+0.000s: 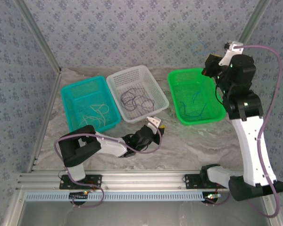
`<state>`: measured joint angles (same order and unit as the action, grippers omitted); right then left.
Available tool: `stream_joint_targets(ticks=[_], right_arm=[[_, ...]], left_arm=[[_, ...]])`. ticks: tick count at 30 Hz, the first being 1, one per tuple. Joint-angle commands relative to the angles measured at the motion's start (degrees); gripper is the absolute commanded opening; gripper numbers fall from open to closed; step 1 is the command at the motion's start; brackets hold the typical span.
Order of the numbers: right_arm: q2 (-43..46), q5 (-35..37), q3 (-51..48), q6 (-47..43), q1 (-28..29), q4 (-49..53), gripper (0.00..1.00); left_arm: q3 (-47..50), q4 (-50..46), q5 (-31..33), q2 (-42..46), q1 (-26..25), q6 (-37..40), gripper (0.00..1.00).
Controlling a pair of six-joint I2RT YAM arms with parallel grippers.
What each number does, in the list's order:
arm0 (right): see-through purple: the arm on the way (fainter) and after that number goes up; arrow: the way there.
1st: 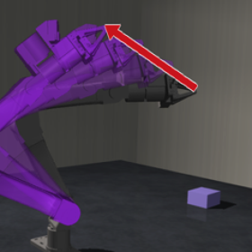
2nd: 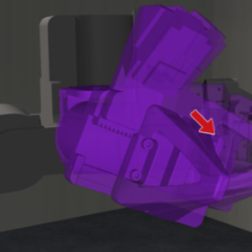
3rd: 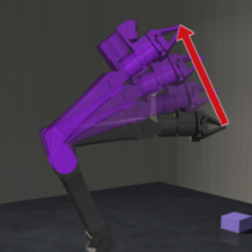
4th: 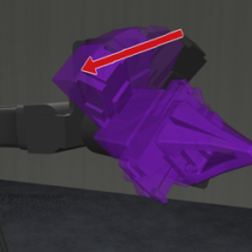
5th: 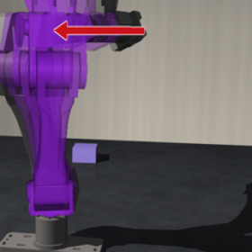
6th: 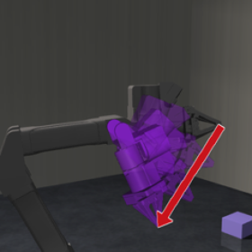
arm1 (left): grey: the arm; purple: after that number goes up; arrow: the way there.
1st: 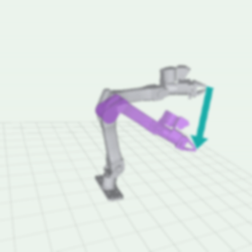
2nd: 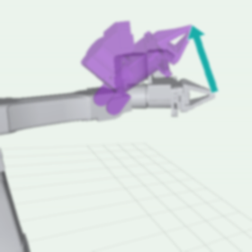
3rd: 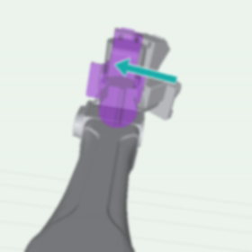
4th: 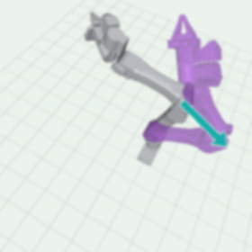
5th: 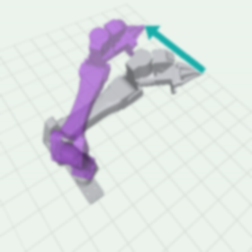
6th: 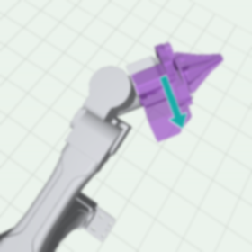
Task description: Untangle the cables
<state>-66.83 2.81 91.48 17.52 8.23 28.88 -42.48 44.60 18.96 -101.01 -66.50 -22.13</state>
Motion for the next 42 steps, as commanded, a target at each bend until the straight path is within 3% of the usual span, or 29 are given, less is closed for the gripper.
stream_joint_targets(ticks=[1,6,10,12,15,18,22,26,30,34,38,42], right_arm=[[-0.6,-6.6,-1.8,0.8,-4.7,-2.0,0.0],[-3.3,-12.0,-10.8,1.3,-11.2,-1.2,0.0],[-6.9,-12.9,-16.5,0.3,-13.9,1.4,0.12],[-9.5,-13.9,-17.7,-2.1,-14.0,3.2,0.29],[-13.1,-16.0,-16.2,-5.5,-13.9,8.2,0.72],[-13.9,-13.1,-14.5,-6.3,-13.2,11.0,0.91],[-10.0,-13.4,-15.6,-6.0,-11.2,9.9,0.92],[-2.9,-14.9,-19.2,-6.1,-4.0,8.7,0.88],[5.5,-18.4,-29.9,-8.0,4.8,3.9,0.86],[11.0,-22.1,-41.1,-4.5,5.5,0.2,0.78],[14.4,-31.2,-51.8,1.3,8.5,-9.3,0.72],[17.0,-25.5,-57.1,2.1,16.6,-13.3,0.74]], left_arm=[[1.3,-1.1,1.9,2.4,-0.3,-0.7,0.0],[1.5,-1.8,2.5,3.0,-0.3,-0.6,0.0],[1.7,-2.5,2.5,3.5,-0.3,-0.8,0.01],[1.8,-2.8,2.7,4.0,-0.3,-0.9,0.01],[1.7,-4.1,3.0,5.0,-0.3,-0.9,0.02],[1.8,-5.4,3.3,6.4,-0.3,-0.8,0.02],[1.7,-7.1,4.0,8.3,-0.3,-0.9,0.04],[1.4,-9.5,5.0,10.5,-0.3,-2.0,0.05],[1.7,-10.8,4.7,12.5,-0.3,-3.6,0.05],[3.1,-10.8,3.7,14.5,-0.2,-5.3,0.06],[4.2,-10.3,3.1,16.3,0.1,-6.4,0.07],[4.4,-11.0,2.2,17.6,0.7,-7.9,0.07]])
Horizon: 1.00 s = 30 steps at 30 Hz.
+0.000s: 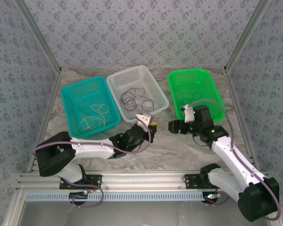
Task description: Untangle the cables
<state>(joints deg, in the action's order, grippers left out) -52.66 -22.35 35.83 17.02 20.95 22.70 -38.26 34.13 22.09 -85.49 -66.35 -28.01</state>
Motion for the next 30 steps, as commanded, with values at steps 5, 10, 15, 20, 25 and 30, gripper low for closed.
stream_joint_targets(ticks=[5,10,15,20,25,30], right_arm=[[4.5,0.7,-6.2,6.4,8.0,-13.8,0.75],[4.3,4.9,-9.8,9.7,10.7,-19.5,0.72],[3.6,9.3,-11.6,11.8,13.1,-23.9,0.68],[2.4,11.1,-12.3,12.2,14.7,-27.1,0.67],[0.7,13.5,-12.2,11.8,16.1,-28.8,0.66],[-2.5,14.8,-11.8,12.9,17.0,-31.3,0.6]], left_arm=[[0.8,0.8,-2.5,2.6,1.4,-4.3,0.08],[1.5,2.4,-3.4,3.5,1.7,-6.2,0.08],[2.8,3.5,-3.5,5.5,1.9,-8.9,0.09],[3.5,4.6,-3.5,5.7,2.1,-10.1,0.09],[4.5,6.7,-3.8,5.6,2.2,-11.8,0.09],[5.2,9.8,-3.8,5.7,2.2,-13.1,0.09]])
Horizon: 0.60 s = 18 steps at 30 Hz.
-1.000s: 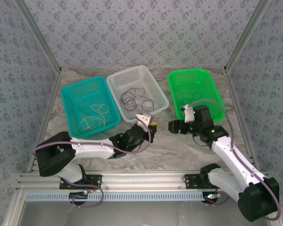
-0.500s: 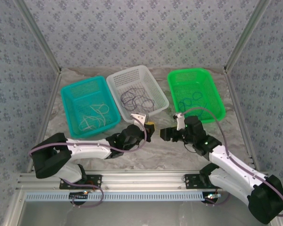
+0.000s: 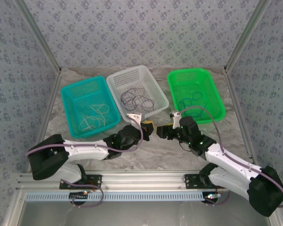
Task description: Untangle the cables
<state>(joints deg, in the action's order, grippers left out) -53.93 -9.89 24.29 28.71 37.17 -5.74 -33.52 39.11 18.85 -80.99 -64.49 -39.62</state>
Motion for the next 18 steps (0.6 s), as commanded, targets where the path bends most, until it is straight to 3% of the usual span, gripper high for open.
stream_joint_targets(ticks=[1,5,11,14,15,18], right_arm=[[-1.7,3.2,-0.2,1.4,0.9,-3.2,0.57],[-3.0,5.6,0.5,1.4,1.8,-4.1,0.36],[-2.1,8.6,3.6,-1.8,3.0,3.4,0.04],[-1.4,9.1,5.9,-3.3,3.1,8.7,0.0],[-1.1,9.0,7.1,-4.0,3.3,10.9,0.0],[-1.1,8.9,11.2,-5.5,3.3,19.0,0.0]], left_arm=[[0.7,6.0,-0.8,1.1,0.4,-1.5,0.09],[0.5,6.9,-2.1,0.8,0.4,-0.8,0.1],[1.6,5.2,-1.5,2.8,0.9,-0.8,0.12],[1.7,1.1,-0.4,4.2,1.4,-0.6,0.15],[1.8,-0.3,-0.1,4.8,1.6,-0.3,0.18],[1.3,-8.5,4.0,7.1,1.9,-0.5,0.46]])
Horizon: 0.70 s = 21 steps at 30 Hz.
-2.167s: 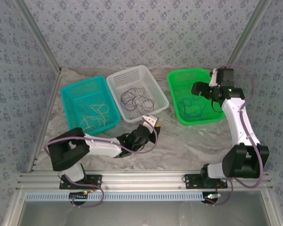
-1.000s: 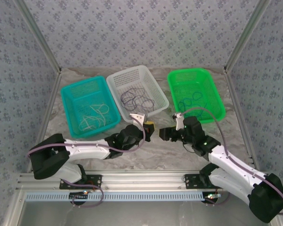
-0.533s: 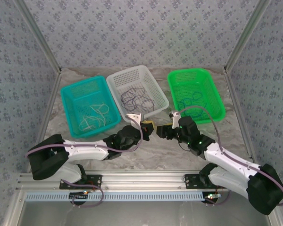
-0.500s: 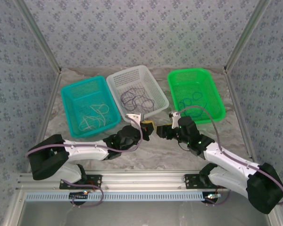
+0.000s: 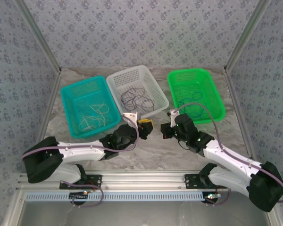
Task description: Untangle the cables
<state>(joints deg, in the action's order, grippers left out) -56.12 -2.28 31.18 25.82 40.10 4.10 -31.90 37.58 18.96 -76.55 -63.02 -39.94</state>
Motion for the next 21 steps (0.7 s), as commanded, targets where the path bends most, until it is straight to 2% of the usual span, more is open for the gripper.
stream_joint_targets(ticks=[1,4,7,15,16,18,21], right_arm=[[1.1,1.5,5.5,-3.0,0.4,11.9,0.0],[2.1,1.1,8.1,-3.0,0.2,17.0,0.0],[3.0,-1.1,9.6,-2.6,-0.1,18.8,0.0],[-0.2,-4.3,9.9,-1.1,0.5,17.0,0.0],[-1.8,-4.4,9.6,-0.5,1.0,16.2,0.02],[-5.2,-4.6,9.3,-0.2,3.0,14.4,0.21],[-10.5,-3.4,10.2,-1.7,7.6,13.2,0.35]], left_arm=[[-0.4,-10.0,5.0,3.8,0.7,0.0,0.49],[0.0,-17.4,8.2,7.8,1.6,0.6,0.6],[2.0,-21.9,11.1,13.0,2.7,1.0,0.63],[8.1,-22.3,10.9,24.8,4.1,0.5,0.59],[8.2,-23.4,11.0,25.3,4.1,0.1,0.6],[8.5,-25.0,11.2,26.0,4.2,-0.6,0.62],[9.5,-27.3,11.7,27.4,4.2,-2.0,0.65]])
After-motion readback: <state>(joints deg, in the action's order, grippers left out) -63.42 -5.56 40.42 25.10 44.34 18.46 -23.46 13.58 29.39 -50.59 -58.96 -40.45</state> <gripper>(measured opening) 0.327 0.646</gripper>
